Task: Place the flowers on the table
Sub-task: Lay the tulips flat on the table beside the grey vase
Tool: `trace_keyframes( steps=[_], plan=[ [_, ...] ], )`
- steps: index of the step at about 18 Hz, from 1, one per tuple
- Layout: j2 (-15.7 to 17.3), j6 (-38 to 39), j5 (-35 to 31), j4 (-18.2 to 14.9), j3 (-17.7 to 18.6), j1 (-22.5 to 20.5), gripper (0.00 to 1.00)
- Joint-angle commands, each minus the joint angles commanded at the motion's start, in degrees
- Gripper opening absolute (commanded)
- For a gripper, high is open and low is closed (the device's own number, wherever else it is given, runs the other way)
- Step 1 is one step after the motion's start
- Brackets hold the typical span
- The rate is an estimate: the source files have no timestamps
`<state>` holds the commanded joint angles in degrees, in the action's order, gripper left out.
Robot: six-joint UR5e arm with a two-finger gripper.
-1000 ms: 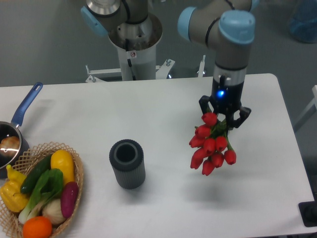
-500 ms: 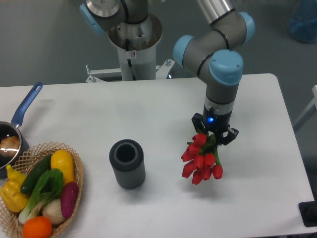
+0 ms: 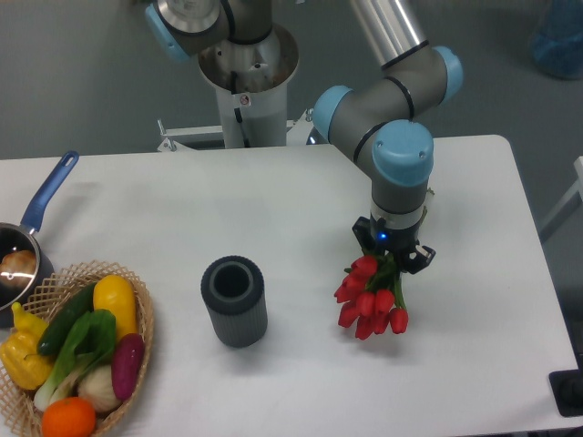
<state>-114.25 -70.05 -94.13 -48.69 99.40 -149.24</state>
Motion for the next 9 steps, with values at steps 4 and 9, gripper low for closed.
trace_keyframes(
  steps=[4,9],
  plan=[
    [-0.88,0.26,-0.09,0.09,0.09,0.61,0.43],
    [-0.88,-0.09,0.0,0.26,0.0,0.7,0.5]
  ],
)
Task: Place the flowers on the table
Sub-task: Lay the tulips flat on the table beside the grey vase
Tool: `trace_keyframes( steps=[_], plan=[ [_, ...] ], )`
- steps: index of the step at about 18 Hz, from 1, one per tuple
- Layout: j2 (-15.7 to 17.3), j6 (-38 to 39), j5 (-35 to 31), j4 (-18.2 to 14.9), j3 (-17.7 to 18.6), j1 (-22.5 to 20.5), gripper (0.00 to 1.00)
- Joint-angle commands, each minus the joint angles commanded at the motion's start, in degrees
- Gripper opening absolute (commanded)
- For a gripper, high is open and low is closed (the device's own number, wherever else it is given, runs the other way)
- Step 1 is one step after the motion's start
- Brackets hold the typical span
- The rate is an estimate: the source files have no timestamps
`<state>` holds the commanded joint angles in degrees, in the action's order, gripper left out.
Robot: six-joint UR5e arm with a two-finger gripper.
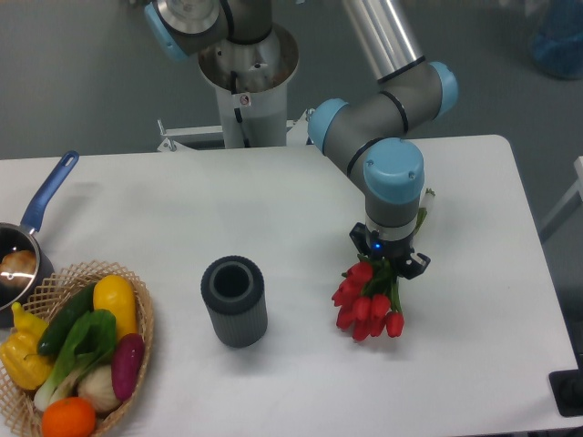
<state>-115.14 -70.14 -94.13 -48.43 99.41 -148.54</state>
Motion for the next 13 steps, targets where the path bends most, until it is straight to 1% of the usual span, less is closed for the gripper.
trace_keyframes(
  steps=[5,11,12,13],
  plan=[
    [-0.09,-0.09,0.09,0.09,0.0,0.0,0.56],
    [0.0,-0.09,0.09,0.09,0.0,0.0,0.57],
    [0.17,-0.09,0.09,0.09,0.0,0.0,0.59],
    [0.35,-0.17,0.09,0.09,-0.09,-0.09,0.66]
  ],
)
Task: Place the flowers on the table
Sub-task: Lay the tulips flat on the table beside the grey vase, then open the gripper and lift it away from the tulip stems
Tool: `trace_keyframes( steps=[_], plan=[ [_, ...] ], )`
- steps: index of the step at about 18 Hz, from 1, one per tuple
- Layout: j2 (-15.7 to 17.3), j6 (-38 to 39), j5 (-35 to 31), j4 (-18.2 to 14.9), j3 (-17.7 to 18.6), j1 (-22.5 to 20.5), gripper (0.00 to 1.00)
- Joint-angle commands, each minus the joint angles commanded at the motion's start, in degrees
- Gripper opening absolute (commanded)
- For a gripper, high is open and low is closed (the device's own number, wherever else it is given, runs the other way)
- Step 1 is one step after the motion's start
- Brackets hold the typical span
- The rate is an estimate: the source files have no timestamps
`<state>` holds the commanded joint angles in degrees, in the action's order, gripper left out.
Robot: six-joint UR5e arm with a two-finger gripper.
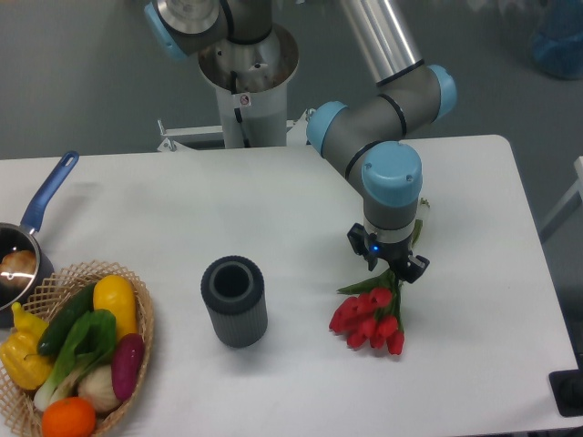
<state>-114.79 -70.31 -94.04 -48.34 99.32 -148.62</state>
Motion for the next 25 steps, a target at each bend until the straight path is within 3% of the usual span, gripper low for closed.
trace_keyframes(
  steps=[1,3,4,5,9,13,20,25],
  plan=[
    [0.26,-0.09,0.0,0.0,0.0,-0.09,0.74],
    [0.79,-2.01,0.0,0.09,-0.09,-0.26,0.81],
    [1.14,-2.89,0.09,0.09,-0.09,-0.44,0.98],
    [1.41,-3.16,0.09,0.0,-0.09,-0.53,1.0],
    [3.86,-2.55,0.53,0.0,0.53,-1.14,1.0],
    [5.53,2.7,6.05,0.09,0.17,-2.72,1.0],
    [8.0,4.13,8.08,0.44,-4.04,-2.55,1.0],
    [10.02,3.6,13.96,0.44,-4.92,-5.44,1.0]
  ],
)
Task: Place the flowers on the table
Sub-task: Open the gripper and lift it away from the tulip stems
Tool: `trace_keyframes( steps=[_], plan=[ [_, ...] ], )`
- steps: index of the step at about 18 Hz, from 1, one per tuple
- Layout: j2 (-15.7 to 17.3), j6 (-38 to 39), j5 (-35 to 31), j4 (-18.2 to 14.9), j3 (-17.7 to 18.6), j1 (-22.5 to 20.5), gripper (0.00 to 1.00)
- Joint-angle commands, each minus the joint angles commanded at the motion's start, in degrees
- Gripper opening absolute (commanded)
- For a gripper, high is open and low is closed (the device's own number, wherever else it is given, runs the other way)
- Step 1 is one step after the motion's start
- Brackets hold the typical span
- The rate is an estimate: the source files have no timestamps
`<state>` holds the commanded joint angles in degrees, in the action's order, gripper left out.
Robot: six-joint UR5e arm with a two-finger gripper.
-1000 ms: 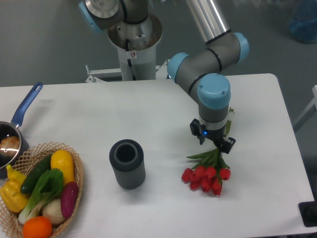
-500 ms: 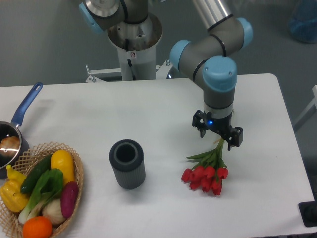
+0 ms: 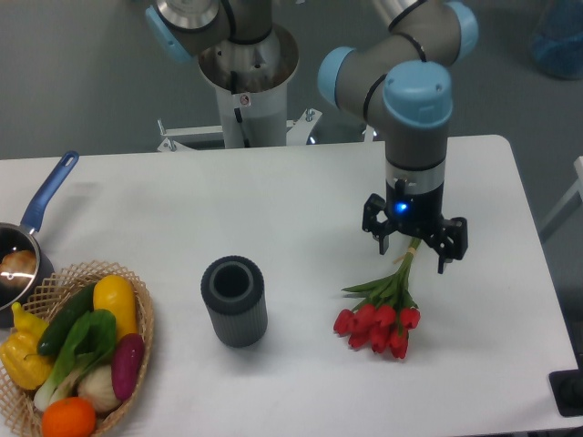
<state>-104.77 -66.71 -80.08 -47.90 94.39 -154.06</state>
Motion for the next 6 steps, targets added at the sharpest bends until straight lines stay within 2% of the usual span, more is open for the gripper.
trace_keyframes(
  steps=[6],
  plan=[
    [1.23,-0.35,0.98,0.0,-0.17,-1.68,1.0]
  ],
)
